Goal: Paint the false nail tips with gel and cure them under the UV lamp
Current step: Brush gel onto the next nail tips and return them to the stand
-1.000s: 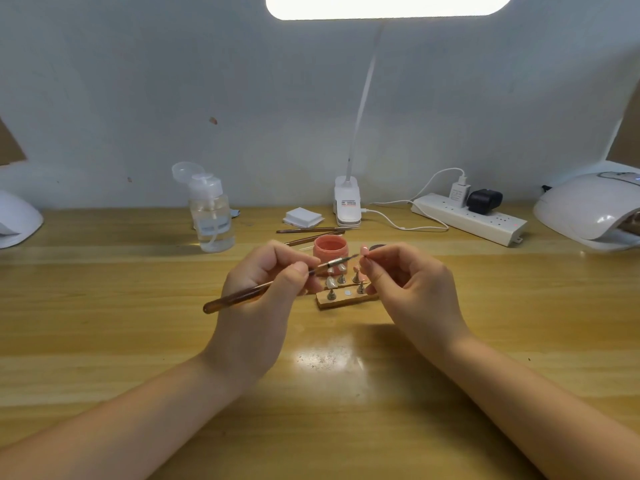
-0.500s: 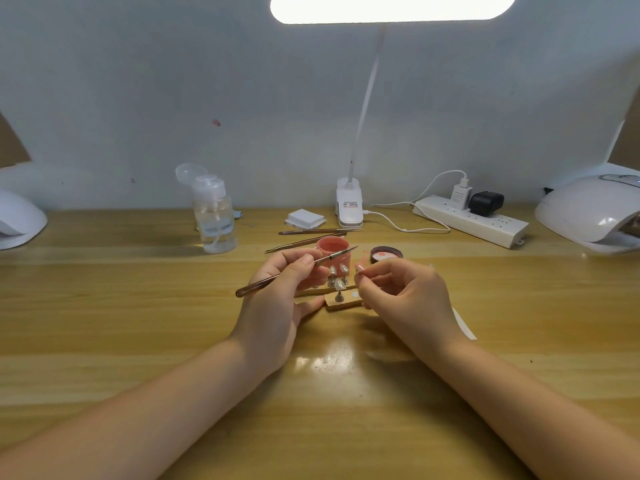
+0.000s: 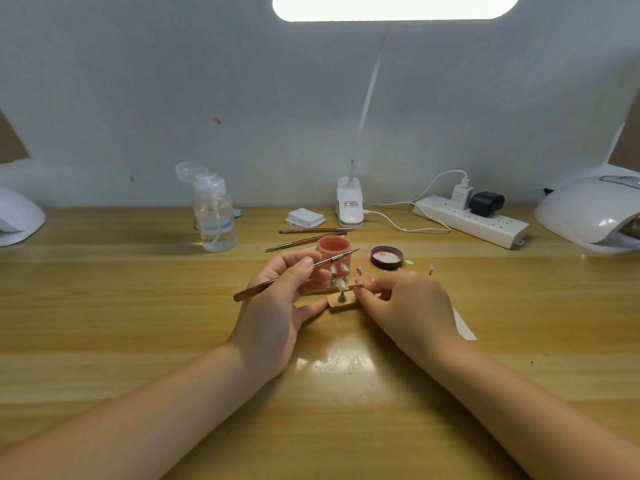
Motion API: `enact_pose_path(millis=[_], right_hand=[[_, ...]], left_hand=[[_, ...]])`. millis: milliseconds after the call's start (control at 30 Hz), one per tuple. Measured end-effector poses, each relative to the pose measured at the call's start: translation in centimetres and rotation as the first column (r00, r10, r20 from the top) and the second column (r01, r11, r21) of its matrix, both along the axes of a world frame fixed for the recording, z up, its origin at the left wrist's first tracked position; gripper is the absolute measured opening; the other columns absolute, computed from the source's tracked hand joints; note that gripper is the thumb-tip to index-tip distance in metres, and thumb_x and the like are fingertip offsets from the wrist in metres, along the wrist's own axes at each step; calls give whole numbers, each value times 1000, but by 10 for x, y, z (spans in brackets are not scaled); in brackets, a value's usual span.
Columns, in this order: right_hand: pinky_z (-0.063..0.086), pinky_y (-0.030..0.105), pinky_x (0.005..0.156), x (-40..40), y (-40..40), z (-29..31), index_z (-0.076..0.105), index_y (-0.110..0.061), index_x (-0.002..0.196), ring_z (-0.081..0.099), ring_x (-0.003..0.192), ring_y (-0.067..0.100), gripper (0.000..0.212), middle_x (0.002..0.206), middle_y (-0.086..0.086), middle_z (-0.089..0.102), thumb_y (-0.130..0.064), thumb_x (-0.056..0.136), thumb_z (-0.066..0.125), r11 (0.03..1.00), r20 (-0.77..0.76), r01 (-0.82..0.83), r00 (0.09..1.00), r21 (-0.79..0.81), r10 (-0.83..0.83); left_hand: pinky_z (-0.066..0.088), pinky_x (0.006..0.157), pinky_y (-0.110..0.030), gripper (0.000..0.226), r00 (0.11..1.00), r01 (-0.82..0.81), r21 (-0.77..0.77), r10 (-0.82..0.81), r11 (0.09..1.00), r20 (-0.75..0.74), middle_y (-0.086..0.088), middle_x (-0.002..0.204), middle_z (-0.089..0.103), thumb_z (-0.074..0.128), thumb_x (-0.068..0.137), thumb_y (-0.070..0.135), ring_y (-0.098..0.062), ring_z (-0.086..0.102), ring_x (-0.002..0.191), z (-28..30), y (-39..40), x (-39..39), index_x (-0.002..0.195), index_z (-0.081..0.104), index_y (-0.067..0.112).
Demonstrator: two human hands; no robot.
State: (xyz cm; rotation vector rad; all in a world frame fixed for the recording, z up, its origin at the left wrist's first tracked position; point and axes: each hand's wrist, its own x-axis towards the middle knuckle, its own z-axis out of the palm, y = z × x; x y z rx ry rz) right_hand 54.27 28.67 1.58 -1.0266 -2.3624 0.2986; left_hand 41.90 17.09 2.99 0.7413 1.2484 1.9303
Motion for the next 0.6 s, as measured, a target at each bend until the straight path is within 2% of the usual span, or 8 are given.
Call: enact_pose_path(millis=[233,300,367,600], right_hand=[[46,26,62,1,-8,-3,74,-30,92,62,78,14,33,79,-8,70,-55,87,53,988,58,-30,998,153,22],[47,27,63,0,-10,-3,74,-31,97,62,80,13,33,81,-8,71,-55,88,52,988,84,-71,995,137,60],[47,27,65,-1,-11,-3,74,-32,100,63,83,13,33,84,-7,72,-54,89,52,990,89,-85,993,117,75],[52,33,70,-3,-8,-4,73,-30,105,64,88,15,34,92,-6,73,-51,94,49,989,100,-119,989,87,110]], left_hand=[[44,98,-60,17,999,30,31,-30,999,24,0,83,70,57,90,12,-15,66,83,-2,-1,-1,84,70,20],[44,99,-61,9,998,49,52,-50,997,26,-1,82,69,62,80,17,-14,66,81,-2,0,1,85,69,18],[45,98,-60,15,997,65,64,-67,996,29,-2,81,69,63,72,21,-14,67,79,-2,0,2,85,69,17],[51,91,-55,21,997,62,47,-64,997,34,-2,80,70,63,72,22,-15,67,80,-4,-1,0,90,67,15]])
